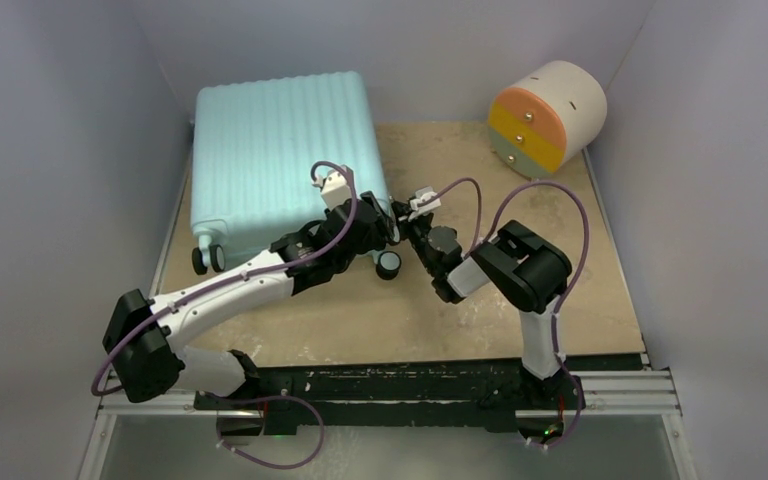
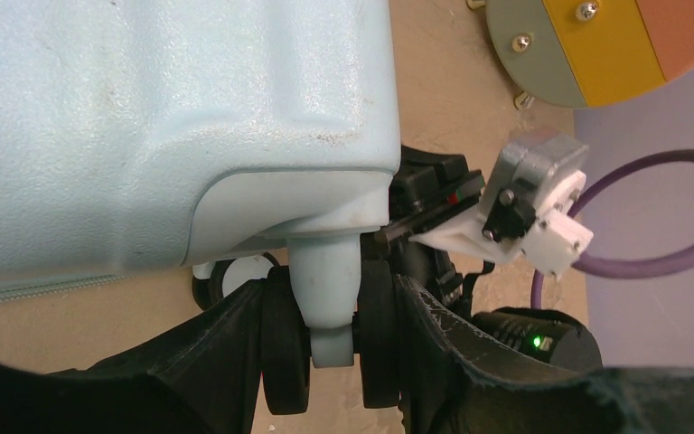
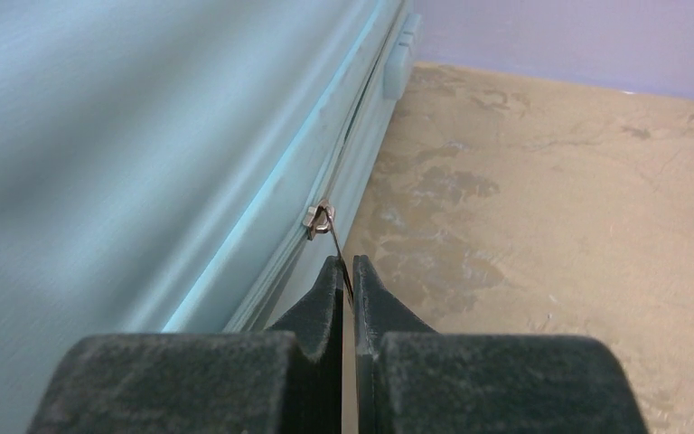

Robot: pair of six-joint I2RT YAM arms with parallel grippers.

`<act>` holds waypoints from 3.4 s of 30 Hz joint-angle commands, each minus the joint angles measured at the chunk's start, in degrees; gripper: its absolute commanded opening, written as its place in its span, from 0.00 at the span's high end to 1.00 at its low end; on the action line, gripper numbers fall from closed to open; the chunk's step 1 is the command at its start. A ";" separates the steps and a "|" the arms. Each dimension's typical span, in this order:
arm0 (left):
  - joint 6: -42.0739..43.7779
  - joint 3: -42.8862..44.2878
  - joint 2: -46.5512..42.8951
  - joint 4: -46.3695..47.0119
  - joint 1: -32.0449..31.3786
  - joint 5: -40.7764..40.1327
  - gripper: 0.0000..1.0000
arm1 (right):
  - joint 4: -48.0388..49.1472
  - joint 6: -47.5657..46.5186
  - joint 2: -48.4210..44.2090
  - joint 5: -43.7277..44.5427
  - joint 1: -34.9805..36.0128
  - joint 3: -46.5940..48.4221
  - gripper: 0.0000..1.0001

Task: Pack the luggage
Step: Zip the luggage at the center of the board.

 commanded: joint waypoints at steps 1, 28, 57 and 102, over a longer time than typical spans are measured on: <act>6.63 -3.11 -2.86 -17.80 0.09 1.59 1.00 | 8.48 -4.78 1.84 10.35 -6.84 7.50 1.00; -9.16 -19.82 -26.81 -35.56 -7.33 2.27 1.00 | 7.84 -3.96 1.27 17.94 -9.80 6.50 1.00; -26.31 -25.17 -31.13 -42.96 -13.83 -0.07 1.00 | -4.35 4.77 -0.04 21.46 -23.12 10.72 1.00; 21.31 -10.26 -36.31 -8.44 -16.61 -18.36 0.18 | -76.49 27.44 -10.89 -47.01 -29.80 55.19 0.01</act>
